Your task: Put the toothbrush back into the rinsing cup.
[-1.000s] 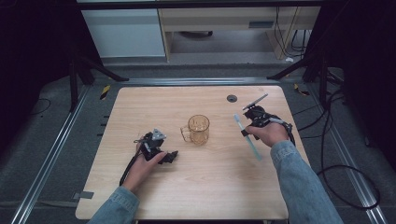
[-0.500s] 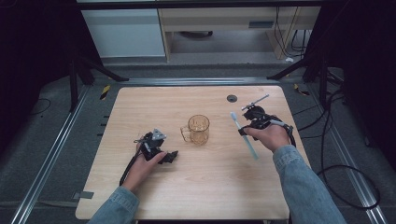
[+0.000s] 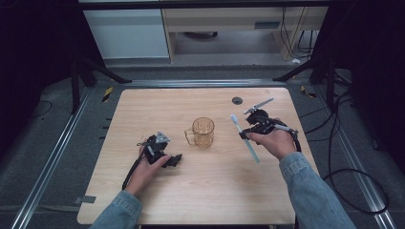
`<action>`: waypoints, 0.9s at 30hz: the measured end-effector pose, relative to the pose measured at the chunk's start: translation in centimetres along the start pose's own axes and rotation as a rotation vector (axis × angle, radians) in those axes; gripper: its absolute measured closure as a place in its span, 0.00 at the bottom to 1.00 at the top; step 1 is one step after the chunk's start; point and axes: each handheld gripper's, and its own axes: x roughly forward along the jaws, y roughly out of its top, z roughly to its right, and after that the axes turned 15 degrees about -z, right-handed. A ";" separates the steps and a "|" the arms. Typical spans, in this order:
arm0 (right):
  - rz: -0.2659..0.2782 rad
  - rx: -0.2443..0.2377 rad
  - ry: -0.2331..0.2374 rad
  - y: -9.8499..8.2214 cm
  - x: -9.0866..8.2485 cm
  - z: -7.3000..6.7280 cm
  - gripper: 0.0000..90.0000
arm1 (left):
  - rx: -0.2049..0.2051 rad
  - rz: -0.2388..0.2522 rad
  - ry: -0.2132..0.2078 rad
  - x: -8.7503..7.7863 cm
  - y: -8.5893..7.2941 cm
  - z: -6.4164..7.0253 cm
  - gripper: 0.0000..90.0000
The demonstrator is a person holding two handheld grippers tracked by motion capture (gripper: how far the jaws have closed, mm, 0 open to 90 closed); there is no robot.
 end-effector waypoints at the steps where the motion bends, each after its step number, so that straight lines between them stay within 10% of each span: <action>1: 0.012 -0.008 0.009 -0.1 -0.1 -0.3 0.88 | 0.001 0.000 0.000 0.0 0.0 0.0 0.00; 27: 0.099 -0.122 0.067 0.4 -0.4 -5.5 0.88 | -0.003 0.001 0.001 0.0 0.0 0.0 0.00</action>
